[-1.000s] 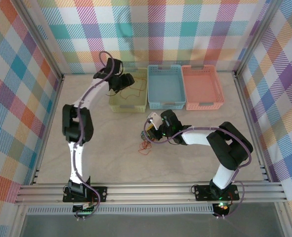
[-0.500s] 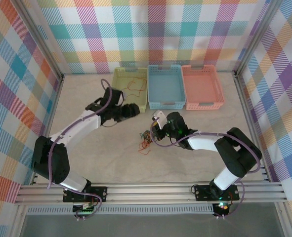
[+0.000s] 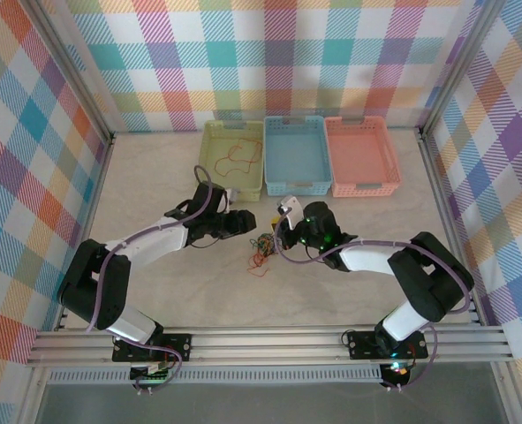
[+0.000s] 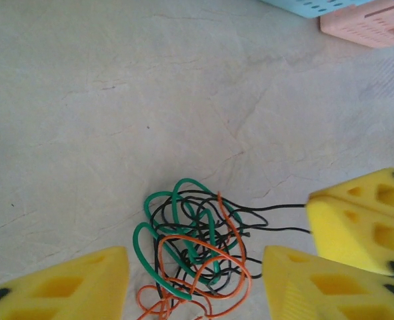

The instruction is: Untangle the cables

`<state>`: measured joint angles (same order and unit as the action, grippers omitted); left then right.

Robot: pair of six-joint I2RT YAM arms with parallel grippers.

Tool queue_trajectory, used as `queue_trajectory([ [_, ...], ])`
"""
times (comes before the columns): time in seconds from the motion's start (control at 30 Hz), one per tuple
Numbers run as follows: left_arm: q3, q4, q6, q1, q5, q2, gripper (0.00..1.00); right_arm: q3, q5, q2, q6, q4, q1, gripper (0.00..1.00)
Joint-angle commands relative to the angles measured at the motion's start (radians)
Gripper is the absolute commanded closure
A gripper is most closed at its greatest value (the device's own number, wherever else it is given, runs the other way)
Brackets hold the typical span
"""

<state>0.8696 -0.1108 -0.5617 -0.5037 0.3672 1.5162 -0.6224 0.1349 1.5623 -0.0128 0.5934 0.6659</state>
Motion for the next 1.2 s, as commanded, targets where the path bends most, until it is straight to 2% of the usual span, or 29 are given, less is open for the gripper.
queue_trajectory([
  [0.0, -0.039, 0.11, -0.001, -0.011, 0.024, -0.027, 0.5, 0.003, 0.039, -0.037, -0.047, 0.064, -0.007, 1.0],
  [0.1, -0.069, 0.171, -0.031, -0.017, 0.047, -0.052, 0.51, 0.026, 0.038, -0.054, -0.07, 0.098, -0.007, 1.0],
  [0.27, -0.089, 0.143, 0.005, -0.052, -0.026, -0.083, 0.52, 0.026, 0.006, -0.076, -0.147, 0.086, -0.008, 1.0],
  [0.37, -0.087, 0.118, 0.038, -0.08, -0.081, -0.094, 0.51, 0.04, 0.035, -0.088, -0.197, 0.128, -0.007, 1.0],
  [0.53, -0.082, 0.116, 0.058, -0.106, -0.077, -0.108, 0.5, 0.008, 0.115, -0.084, -0.327, 0.116, -0.006, 1.0],
  [0.77, -0.084, 0.094, 0.103, -0.124, -0.128, -0.161, 0.5, -0.015, 0.142, -0.135, -0.363, 0.045, -0.006, 1.0],
  [0.97, -0.07, 0.076, 0.131, -0.143, -0.156, -0.154, 0.43, -0.008, 0.157, -0.189, -0.384, 0.005, -0.007, 1.0],
  [1.17, -0.086, 0.125, 0.159, -0.153, -0.12, -0.168, 0.37, -0.023, 0.192, -0.234, -0.428, -0.044, -0.006, 1.0],
])
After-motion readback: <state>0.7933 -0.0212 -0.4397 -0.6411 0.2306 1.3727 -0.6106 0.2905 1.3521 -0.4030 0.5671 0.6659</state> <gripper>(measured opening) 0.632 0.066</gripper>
